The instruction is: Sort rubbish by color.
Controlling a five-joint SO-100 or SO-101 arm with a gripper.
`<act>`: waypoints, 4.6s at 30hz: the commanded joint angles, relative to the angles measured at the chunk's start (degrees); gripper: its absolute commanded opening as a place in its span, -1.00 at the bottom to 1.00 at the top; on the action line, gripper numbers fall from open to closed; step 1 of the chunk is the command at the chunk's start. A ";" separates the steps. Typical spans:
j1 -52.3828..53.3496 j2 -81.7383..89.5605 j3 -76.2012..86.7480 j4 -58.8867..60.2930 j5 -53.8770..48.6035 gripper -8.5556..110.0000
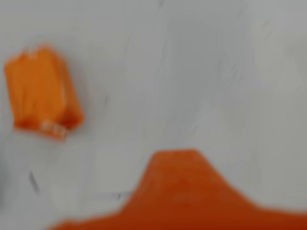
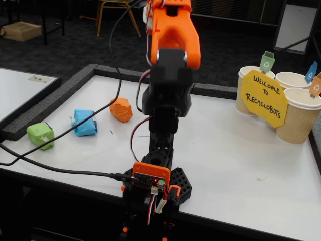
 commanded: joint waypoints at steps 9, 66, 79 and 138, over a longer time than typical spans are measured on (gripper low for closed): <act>-10.02 -14.15 -20.83 2.02 -1.05 -0.85; -22.15 -39.64 -36.83 5.01 -77.52 -0.76; -18.63 -46.93 -36.47 4.75 -77.43 -0.49; -13.36 -64.16 -26.72 -12.83 -76.73 -0.85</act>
